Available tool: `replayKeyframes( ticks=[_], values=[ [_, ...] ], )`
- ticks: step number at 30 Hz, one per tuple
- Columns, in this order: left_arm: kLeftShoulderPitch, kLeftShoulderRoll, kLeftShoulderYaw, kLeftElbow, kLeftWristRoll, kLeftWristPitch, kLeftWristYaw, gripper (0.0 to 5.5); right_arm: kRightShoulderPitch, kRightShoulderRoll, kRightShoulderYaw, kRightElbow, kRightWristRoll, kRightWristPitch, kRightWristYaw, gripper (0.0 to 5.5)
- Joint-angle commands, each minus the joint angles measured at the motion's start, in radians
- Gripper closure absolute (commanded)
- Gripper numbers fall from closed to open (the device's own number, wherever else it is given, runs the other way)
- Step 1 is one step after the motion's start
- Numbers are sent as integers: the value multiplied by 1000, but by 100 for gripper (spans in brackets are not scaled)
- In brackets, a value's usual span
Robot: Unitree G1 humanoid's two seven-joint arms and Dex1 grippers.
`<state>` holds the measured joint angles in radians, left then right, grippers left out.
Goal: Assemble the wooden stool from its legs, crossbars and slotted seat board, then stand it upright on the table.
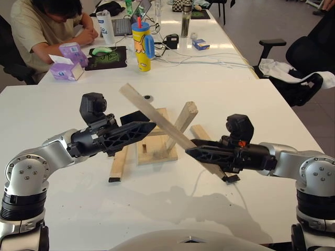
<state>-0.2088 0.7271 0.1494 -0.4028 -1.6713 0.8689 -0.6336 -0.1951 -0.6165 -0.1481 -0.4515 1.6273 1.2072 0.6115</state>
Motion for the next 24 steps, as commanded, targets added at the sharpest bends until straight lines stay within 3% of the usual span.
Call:
replayKeyframes(
  ticks=[1,16,20,21,24],
  values=[
    [-31,-11,-1,-11,-44,25,23,109,17,-14,21,-28,-64,-41,40,344],
    [-6,15,11,14,44,95,-37,334,45,-47,29,-52,-141,-114,147,344],
    [58,55,24,27,147,111,-109,344,45,-23,39,-35,-199,-148,127,344],
    [80,70,34,35,172,113,-129,345,48,-15,44,-23,-200,-146,118,307],
    [141,133,78,75,251,119,-217,349,81,12,53,3,-249,-170,78,265]
  ],
)
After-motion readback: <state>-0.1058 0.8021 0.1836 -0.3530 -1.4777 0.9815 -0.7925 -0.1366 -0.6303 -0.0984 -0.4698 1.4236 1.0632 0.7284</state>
